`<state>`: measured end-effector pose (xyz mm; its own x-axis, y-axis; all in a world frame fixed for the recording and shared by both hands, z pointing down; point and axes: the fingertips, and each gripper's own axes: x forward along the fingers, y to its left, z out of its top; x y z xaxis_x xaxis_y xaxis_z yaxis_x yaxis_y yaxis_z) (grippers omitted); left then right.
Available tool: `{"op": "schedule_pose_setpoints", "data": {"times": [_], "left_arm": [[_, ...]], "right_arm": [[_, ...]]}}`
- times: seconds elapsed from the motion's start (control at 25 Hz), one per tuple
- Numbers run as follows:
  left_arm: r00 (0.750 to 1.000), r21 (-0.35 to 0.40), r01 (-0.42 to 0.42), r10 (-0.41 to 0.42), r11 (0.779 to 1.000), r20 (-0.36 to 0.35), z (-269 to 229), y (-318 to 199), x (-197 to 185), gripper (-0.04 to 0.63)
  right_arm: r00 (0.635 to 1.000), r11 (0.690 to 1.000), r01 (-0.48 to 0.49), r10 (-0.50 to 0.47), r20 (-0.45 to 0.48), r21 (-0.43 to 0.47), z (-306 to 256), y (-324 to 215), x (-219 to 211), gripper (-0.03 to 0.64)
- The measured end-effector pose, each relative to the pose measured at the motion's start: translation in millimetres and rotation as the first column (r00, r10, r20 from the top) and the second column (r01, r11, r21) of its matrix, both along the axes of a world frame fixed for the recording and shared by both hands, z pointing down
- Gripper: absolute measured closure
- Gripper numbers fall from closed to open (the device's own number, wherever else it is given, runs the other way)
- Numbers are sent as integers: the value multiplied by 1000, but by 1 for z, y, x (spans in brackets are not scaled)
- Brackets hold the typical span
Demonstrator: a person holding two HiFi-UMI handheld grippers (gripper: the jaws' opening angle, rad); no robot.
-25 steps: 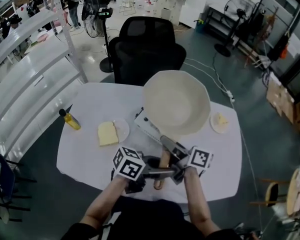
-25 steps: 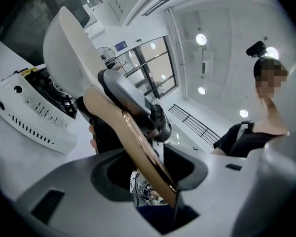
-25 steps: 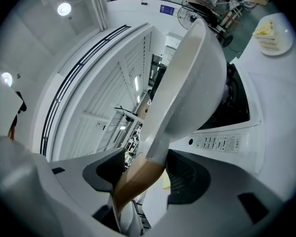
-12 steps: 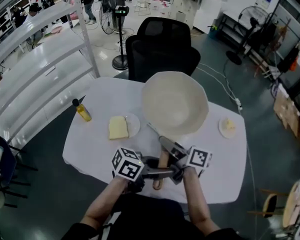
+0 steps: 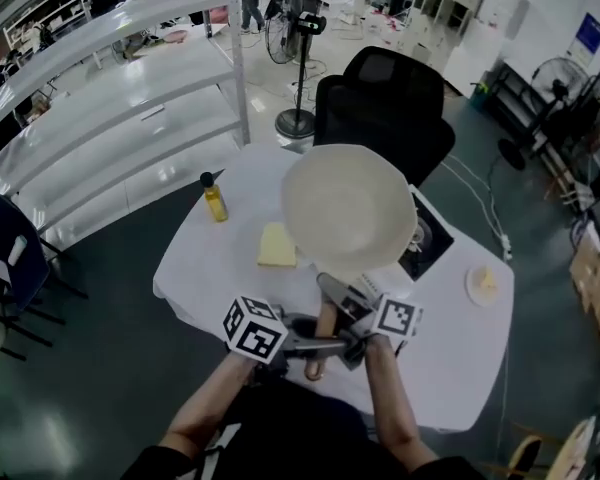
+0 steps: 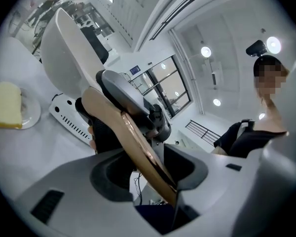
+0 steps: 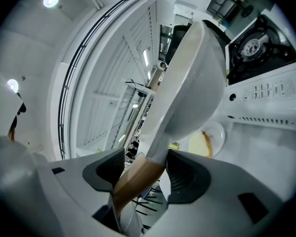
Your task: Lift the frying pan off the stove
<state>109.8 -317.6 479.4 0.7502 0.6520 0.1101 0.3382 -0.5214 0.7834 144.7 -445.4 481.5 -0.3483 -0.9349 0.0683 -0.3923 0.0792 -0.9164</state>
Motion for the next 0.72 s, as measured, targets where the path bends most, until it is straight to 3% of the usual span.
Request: {"op": "schedule_pose_setpoints", "data": {"times": [0.48, 0.72], "left_arm": [[991, 9, 132, -132, 991, -6, 0, -18, -33, 407], [988, 7, 156, -156, 988, -4, 2, -23, -41, 406]], "right_arm": [[987, 987, 161, -161, -12, 11, -2, -24, -53, 356], [982, 983, 186, -186, -14, 0, 2, -28, -64, 357]]}}
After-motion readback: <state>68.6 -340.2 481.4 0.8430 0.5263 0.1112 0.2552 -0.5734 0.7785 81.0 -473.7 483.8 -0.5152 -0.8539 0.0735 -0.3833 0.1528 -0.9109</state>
